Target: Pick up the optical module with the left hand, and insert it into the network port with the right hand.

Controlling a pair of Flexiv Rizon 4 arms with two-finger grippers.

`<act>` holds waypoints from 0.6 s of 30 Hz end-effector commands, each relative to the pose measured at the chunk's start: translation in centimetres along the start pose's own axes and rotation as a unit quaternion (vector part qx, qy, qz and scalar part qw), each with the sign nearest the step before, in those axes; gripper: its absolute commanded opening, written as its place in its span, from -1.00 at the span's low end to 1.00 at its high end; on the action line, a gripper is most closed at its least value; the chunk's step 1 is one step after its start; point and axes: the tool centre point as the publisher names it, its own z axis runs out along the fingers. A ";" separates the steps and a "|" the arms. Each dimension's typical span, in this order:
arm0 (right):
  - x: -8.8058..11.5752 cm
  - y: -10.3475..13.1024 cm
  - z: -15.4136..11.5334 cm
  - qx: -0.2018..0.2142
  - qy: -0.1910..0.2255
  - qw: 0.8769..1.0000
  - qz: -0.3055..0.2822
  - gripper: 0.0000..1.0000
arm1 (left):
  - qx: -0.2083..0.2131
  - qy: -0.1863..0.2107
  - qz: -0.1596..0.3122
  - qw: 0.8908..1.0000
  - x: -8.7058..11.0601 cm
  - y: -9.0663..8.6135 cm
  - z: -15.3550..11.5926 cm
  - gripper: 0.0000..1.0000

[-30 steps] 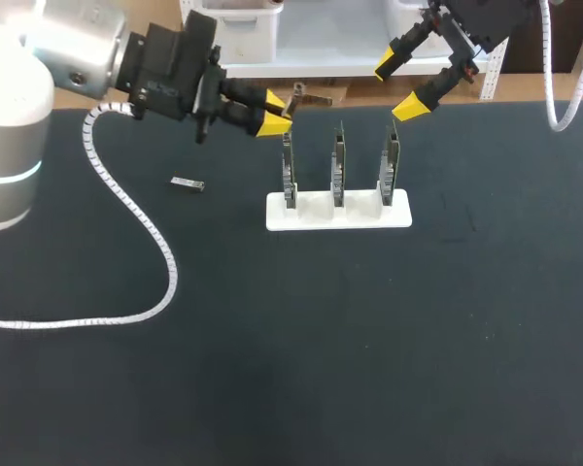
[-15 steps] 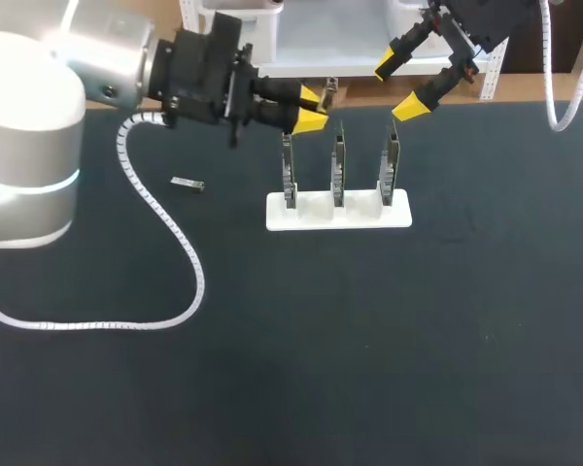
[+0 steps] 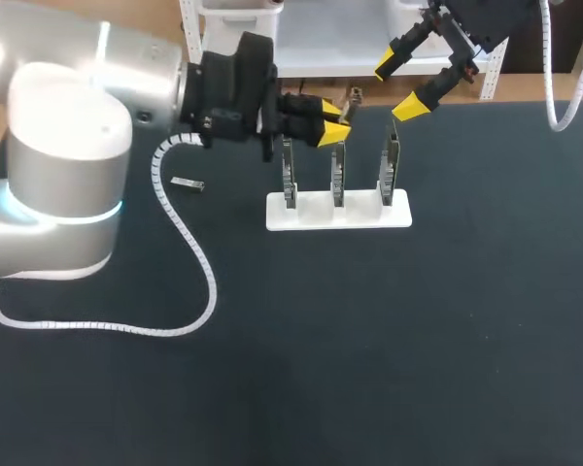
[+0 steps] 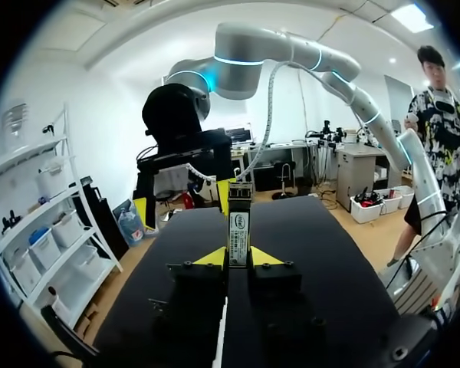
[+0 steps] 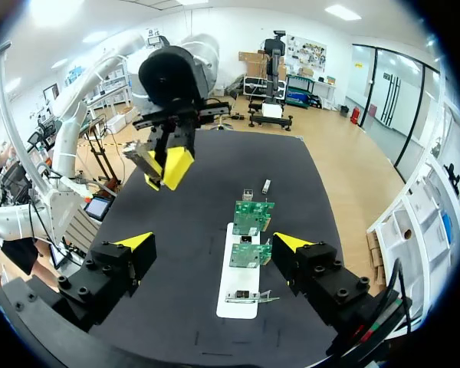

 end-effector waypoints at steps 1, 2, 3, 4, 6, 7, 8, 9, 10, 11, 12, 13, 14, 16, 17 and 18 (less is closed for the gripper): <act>0.0 0.2 0.0 0.003 0.000 1.000 0.000 1.00 | -0.011 -0.002 0.002 1.000 0.1 0.1 0.5 -1.00; 0.0 0.2 0.0 0.003 0.000 1.000 0.000 1.00 | -0.012 -0.004 0.002 1.000 0.1 0.2 0.6 -1.00; 0.0 0.2 0.0 0.003 0.000 1.000 0.000 1.00 | -0.013 -0.005 0.002 1.000 0.2 0.3 0.8 -1.00; 0.0 0.2 0.0 0.003 0.000 1.000 0.000 1.00 | -0.013 -0.014 -0.001 1.000 0.3 0.6 1.0 -1.00; 0.0 0.2 0.0 0.003 0.000 1.000 0.000 1.00 | -0.013 -0.034 -0.008 0.999 0.4 1.0 1.4 -1.00; 0.0 0.2 0.0 0.003 0.000 1.000 0.000 1.00 | -0.013 -0.043 -0.012 0.999 0.4 1.4 1.6 -1.00; 0.0 0.2 0.0 0.003 0.000 1.000 0.000 1.00 | -0.011 -0.045 -0.012 0.999 0.4 1.4 1.7 -1.00; 0.0 0.2 0.0 0.003 0.000 1.000 0.000 1.00 | -0.008 -0.047 -0.011 0.999 0.4 1.6 1.9 -1.00; 0.0 0.2 0.0 0.003 0.000 1.000 0.000 1.00 | -0.007 -0.051 -0.012 0.999 0.3 1.7 2.1 -1.00; 0.0 0.2 0.0 0.003 0.000 1.000 0.000 1.00 | -0.002 -0.053 -0.010 0.999 0.2 1.8 2.3 -1.00; 0.0 0.2 0.0 0.003 0.000 1.000 0.000 1.00 | 0.000 -0.056 -0.010 0.998 0.2 2.0 2.5 -1.00; 0.0 0.2 0.0 0.003 0.000 1.000 0.000 1.00 | 0.001 -0.058 -0.010 0.998 0.1 2.1 2.6 -1.00; 0.0 0.2 0.0 0.003 0.000 1.000 0.000 1.00 | 0.002 -0.059 -0.010 0.998 0.0 2.2 2.7 -1.00; 0.0 0.2 0.0 0.003 0.000 1.000 0.000 1.00 | 0.001 -0.063 -0.003 0.998 -0.2 2.3 2.7 -1.00; 0.0 0.2 0.0 0.003 0.000 1.000 0.000 1.00 | 0.001 -0.062 -0.003 0.998 -0.2 2.3 2.7 -1.00; 0.0 0.2 0.0 0.003 0.000 1.000 0.000 1.00 | 0.002 -0.063 -0.002 0.998 -0.2 2.3 2.7 -1.00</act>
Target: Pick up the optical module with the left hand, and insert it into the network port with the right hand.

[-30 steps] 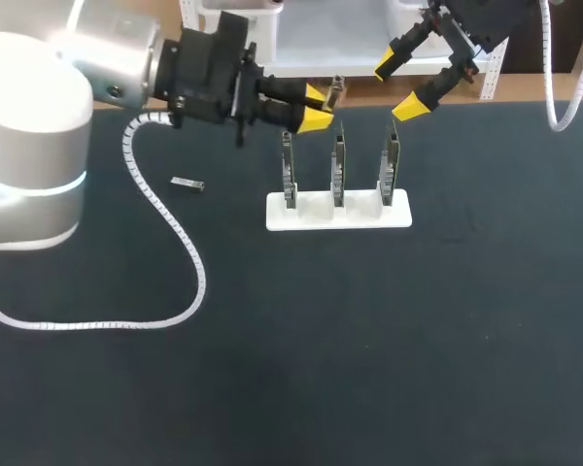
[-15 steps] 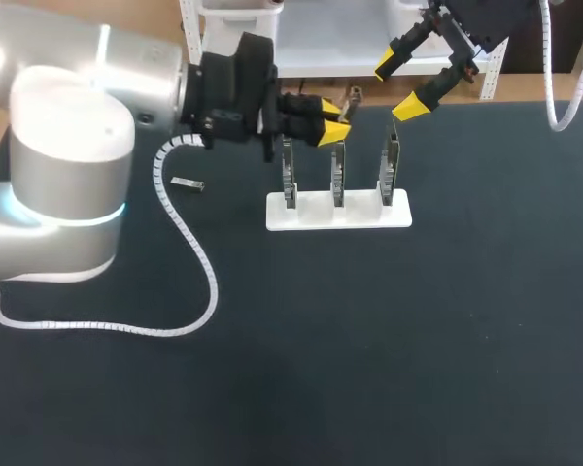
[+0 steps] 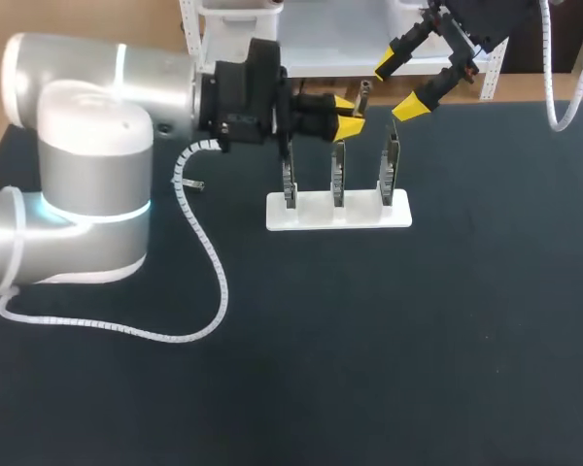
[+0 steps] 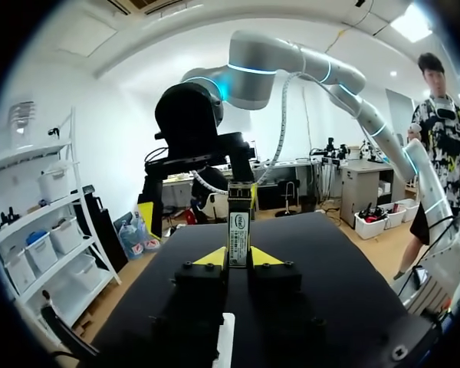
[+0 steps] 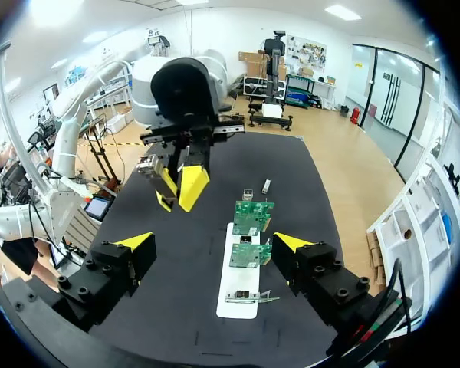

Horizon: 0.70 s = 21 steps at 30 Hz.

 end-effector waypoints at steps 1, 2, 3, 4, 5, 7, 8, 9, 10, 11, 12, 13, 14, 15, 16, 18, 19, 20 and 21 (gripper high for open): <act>0.0 0.2 0.0 0.003 0.000 1.000 0.000 1.00 | 0.005 -0.003 0.002 1.000 0.0 0.5 0.4 -1.00; 0.0 0.2 0.0 0.003 0.000 1.000 0.000 1.00 | 0.005 -0.003 0.003 1.000 -0.1 0.6 0.3 -1.00; 0.0 0.2 0.0 0.003 0.000 1.000 0.000 1.00 | 0.005 -0.003 0.004 1.000 -0.2 0.6 0.2 -1.00; 0.0 0.2 0.0 0.003 0.000 1.000 0.000 1.00 | 0.005 -0.003 0.005 1.000 -0.3 0.6 0.0 -1.00; 0.0 0.2 0.0 0.003 0.000 1.000 0.000 1.00 | 0.005 -0.003 0.006 1.000 -0.3 0.6 -0.2 -1.00; 0.0 0.2 0.0 0.003 0.000 1.000 0.000 1.00 | 0.004 -0.001 0.009 1.000 -0.3 0.6 -0.8 -1.00; 0.0 0.2 0.0 0.003 0.000 1.000 0.000 1.00 | 0.001 -0.001 0.009 1.000 -0.3 0.7 -1.1 -1.00; 0.0 0.2 0.0 0.003 0.000 1.000 0.000 1.00 | 0.000 -0.002 0.009 1.000 -0.2 0.7 -1.3 -1.00; 0.0 0.2 0.0 0.003 0.000 1.000 0.000 1.00 | -0.003 -0.002 0.007 1.000 0.1 0.8 -1.6 -1.00; 0.0 0.2 0.0 0.003 0.000 1.000 0.000 1.00 | -0.005 -0.007 0.001 1.000 0.2 0.8 -1.6 -1.00; 0.0 0.2 0.0 0.003 0.000 1.000 0.000 1.00 | -0.005 -0.012 -0.001 1.000 0.3 0.8 -1.6 -1.00; 0.0 0.2 0.0 0.003 0.000 1.000 0.000 1.00 | -0.004 -0.011 -0.001 1.000 0.4 0.7 -1.6 -1.00; 0.0 0.2 0.0 0.003 0.000 1.000 0.000 1.00 | -0.003 -0.010 -0.001 1.000 0.5 0.7 -1.5 -1.00; 0.0 0.2 0.0 0.003 0.000 1.000 0.000 1.00 | -0.001 -0.012 -0.002 1.000 0.5 0.7 -1.5 -1.00; 0.0 0.2 0.0 0.003 0.000 1.000 0.000 1.00 | 0.001 -0.013 -0.002 1.000 0.6 0.7 -1.4 -1.00; 0.0 0.2 0.0 0.003 0.000 1.000 0.000 1.00 | 0.005 -0.016 -0.005 1.000 0.8 0.8 -1.2 -1.00; 0.0 0.2 0.0 0.003 0.000 1.000 0.000 1.00 | 0.007 -0.019 -0.006 1.000 0.8 0.9 -1.1 -1.00; 0.0 0.2 0.0 0.003 0.000 1.000 0.000 1.00 | 0.008 -0.020 -0.005 1.000 0.9 0.9 -0.9 -1.00; 0.0 0.2 0.0 0.003 0.000 1.000 0.000 1.00 | 0.009 -0.022 -0.005 1.000 0.9 1.0 -0.8 -1.00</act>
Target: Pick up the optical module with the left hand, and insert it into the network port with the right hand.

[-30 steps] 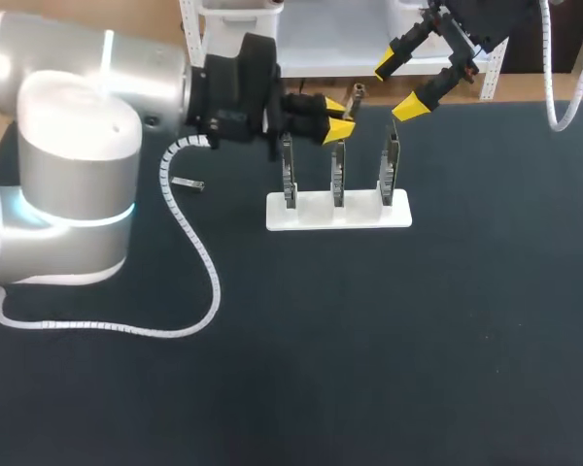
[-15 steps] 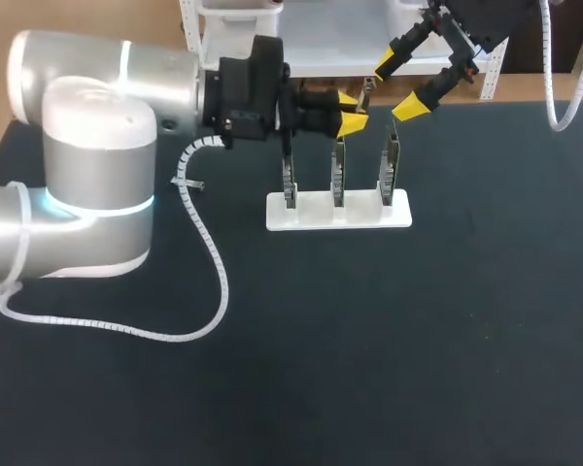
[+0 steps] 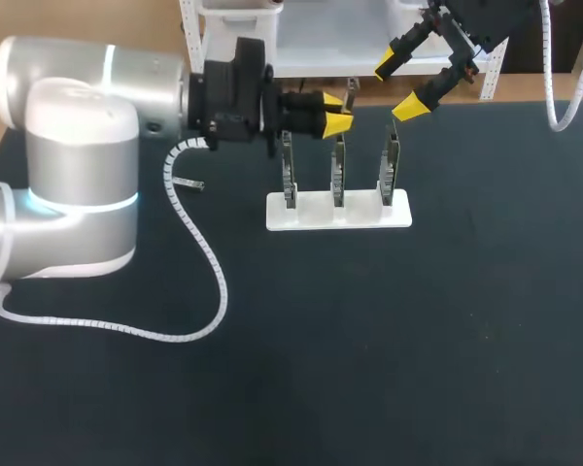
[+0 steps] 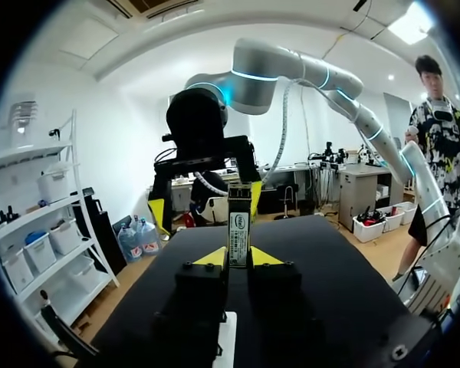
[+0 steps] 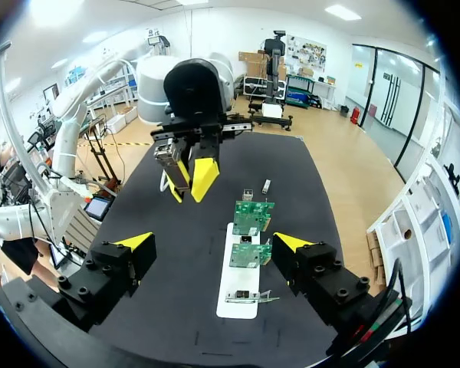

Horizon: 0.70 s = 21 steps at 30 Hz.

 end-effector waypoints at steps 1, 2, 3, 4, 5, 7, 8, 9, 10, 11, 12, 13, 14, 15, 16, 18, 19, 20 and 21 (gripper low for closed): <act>0.0 0.2 0.0 0.003 0.000 1.000 0.000 1.00 | 0.006 -0.012 -0.001 1.000 0.4 0.6 0.5 -1.00; 0.0 0.2 0.0 0.003 0.000 1.000 0.000 1.00 | 0.006 -0.017 -0.002 1.000 0.4 0.6 0.6 -1.00; 0.0 0.2 0.0 0.003 0.000 1.000 0.000 1.00 | 0.006 -0.018 -0.001 1.000 0.3 0.7 0.7 -1.00; 0.0 0.2 0.0 0.003 0.000 1.000 0.000 1.00 | 0.007 -0.018 0.000 1.000 0.3 0.8 0.8 -1.00; 0.0 0.2 0.0 0.003 0.000 1.000 0.000 1.00 | 0.008 -0.019 0.000 1.000 0.2 0.8 1.0 -1.00; 0.0 0.2 0.0 0.003 0.000 1.000 0.000 1.00 | 0.010 -0.021 0.001 1.000 0.1 0.8 1.2 -1.00; 0.0 0.2 0.0 0.003 0.000 1.000 0.000 1.00 | 0.012 -0.021 0.002 1.000 0.0 0.9 1.3 -1.00; 0.0 0.2 0.0 0.003 0.000 1.000 0.000 1.00 | 0.012 -0.022 0.002 1.000 0.0 0.9 1.4 -1.00; 0.0 0.2 0.0 0.003 0.000 1.000 0.000 1.00 | 0.013 -0.022 0.002 1.000 0.0 0.9 1.4 -1.00; 0.0 0.2 0.0 0.003 0.000 1.000 0.000 1.00 | 0.013 -0.022 0.002 1.000 0.0 0.9 1.5 -1.00; 0.0 0.2 0.0 0.003 0.000 1.000 0.000 1.00 | 0.014 -0.022 0.003 1.000 -0.1 0.8 1.5 -1.00; 0.0 0.2 0.0 0.003 0.000 1.000 0.000 1.00 | 0.013 -0.019 0.003 1.000 -0.1 0.8 1.5 -1.00; 0.0 0.2 0.0 0.003 0.000 1.000 0.000 1.00 | 0.013 -0.018 0.003 1.000 -0.1 0.8 1.5 -1.00; 0.0 0.2 0.0 0.003 0.000 1.000 0.000 1.00 | 0.013 -0.017 0.004 1.000 -0.1 0.8 1.5 -1.00; 0.0 0.2 0.0 0.003 0.000 1.000 0.000 1.00 | 0.012 -0.016 0.005 1.000 -0.2 0.8 1.5 -1.00; 0.0 0.2 0.0 0.003 0.000 1.000 0.000 1.00 | 0.011 -0.015 0.005 1.000 -0.2 0.8 1.5 -1.00; 0.0 0.2 0.0 0.003 0.000 1.000 0.000 1.00 | 0.011 -0.014 0.005 1.000 -0.2 0.8 1.5 -1.00; 0.0 0.2 0.0 0.003 0.000 1.000 0.000 1.00 | 0.010 -0.014 0.005 1.000 -0.2 0.8 1.5 -1.00; 0.0 0.2 0.0 0.003 0.000 1.000 0.000 1.00 | 0.009 -0.014 0.004 1.000 -0.2 0.8 1.5 -1.00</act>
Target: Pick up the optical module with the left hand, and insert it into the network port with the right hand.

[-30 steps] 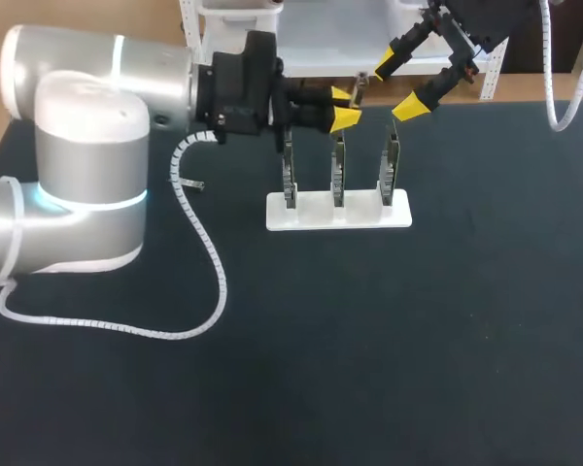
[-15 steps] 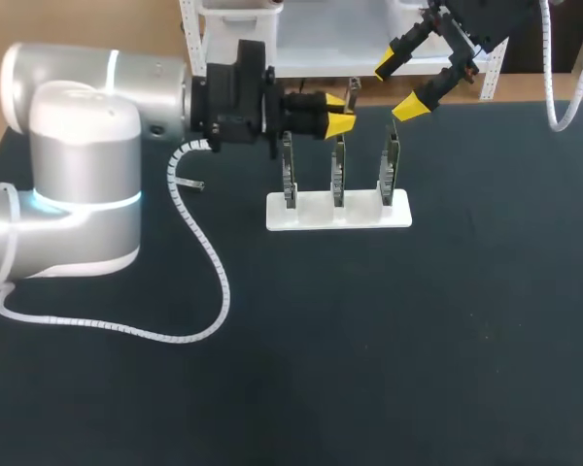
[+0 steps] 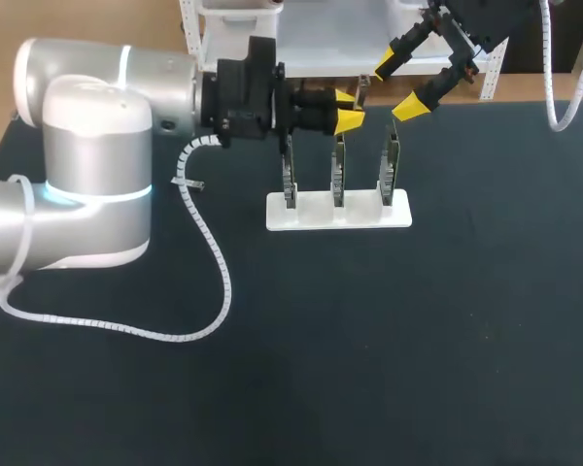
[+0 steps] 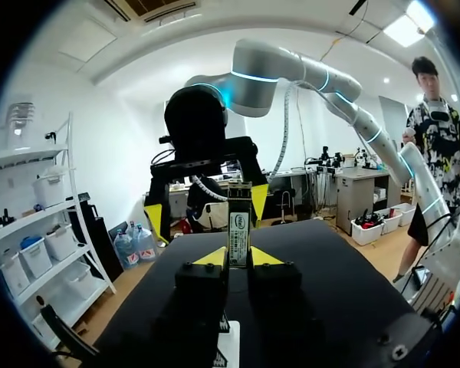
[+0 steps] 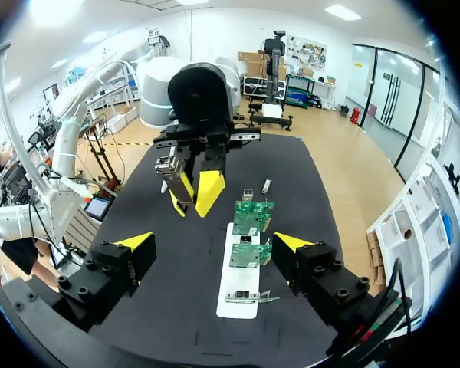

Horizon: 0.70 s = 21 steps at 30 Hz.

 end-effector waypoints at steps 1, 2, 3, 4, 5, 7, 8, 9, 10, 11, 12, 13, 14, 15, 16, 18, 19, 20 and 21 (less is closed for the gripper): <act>0.0 0.2 0.0 0.003 0.000 1.000 0.000 1.00 | -0.002 0.001 -0.001 1.000 0.0 0.0 0.0 -1.00; 0.0 0.2 0.0 0.003 0.000 1.000 0.000 1.00 | -0.002 0.009 0.000 1.000 0.0 0.0 0.0 -1.00; 0.0 0.2 0.0 0.003 0.000 1.000 0.000 1.00 | -0.003 0.016 -0.001 1.000 0.0 0.0 0.0 -1.00; 0.0 0.2 0.0 0.003 0.000 1.000 0.000 1.00 | -0.003 0.016 -0.001 1.000 0.0 0.0 0.0 -1.00; 0.0 0.2 0.0 0.003 0.000 1.000 0.000 1.00 | -0.003 0.016 -0.001 1.000 0.0 0.0 0.0 -1.00; 0.0 0.2 0.0 0.003 0.000 1.000 0.000 1.00 | -0.003 0.016 -0.001 1.000 0.0 0.0 0.0 -1.00; 0.0 0.2 0.0 0.003 0.000 1.000 0.000 1.00 | -0.003 0.016 -0.001 1.000 0.0 0.0 0.0 -1.00; 0.0 0.2 0.0 0.003 0.000 1.000 0.000 1.00 | -0.003 0.016 -0.001 1.000 0.0 0.0 0.0 -1.00; 0.0 0.2 0.0 0.003 0.000 1.000 0.000 1.00 | -0.003 0.016 -0.001 1.000 0.0 0.0 0.0 -1.00; 0.0 0.2 0.0 0.003 0.000 1.000 0.000 1.00 | -0.003 0.016 -0.001 1.000 0.0 0.0 0.0 -1.00; 0.0 0.2 0.0 0.003 0.000 1.000 0.000 1.00 | -0.003 0.016 -0.001 1.000 0.0 0.0 0.0 -1.00; 0.0 0.2 0.0 0.003 0.000 1.000 0.000 1.00 | -0.003 0.016 -0.001 1.000 0.0 0.0 0.0 -1.00; 0.0 0.2 0.0 0.003 0.000 1.000 0.000 1.00 | -0.003 0.016 -0.001 1.000 0.0 0.0 0.0 -1.00; 0.0 0.2 0.0 0.003 0.000 1.000 0.000 1.00 | -0.003 0.016 -0.001 1.000 0.0 0.0 0.0 -1.00; 0.0 0.2 0.0 0.003 0.000 1.000 0.000 1.00 | -0.003 0.016 -0.001 1.000 0.0 0.0 0.0 -1.00; 0.0 0.2 0.0 0.003 0.000 1.000 0.000 1.00 | -0.003 0.016 -0.001 1.000 0.0 0.0 0.0 -1.00; 0.0 0.2 0.0 0.003 0.000 1.000 0.000 1.00 | -0.003 0.016 -0.001 1.000 0.0 0.0 0.0 -1.00; 0.0 0.2 0.0 0.003 0.000 1.000 0.000 1.00 | -0.003 0.016 -0.001 1.000 0.0 0.0 0.0 -1.00; -0.3 0.3 0.1 0.004 0.004 1.000 0.000 1.00 | -0.003 0.016 -0.001 1.000 0.0 0.0 0.0 -1.00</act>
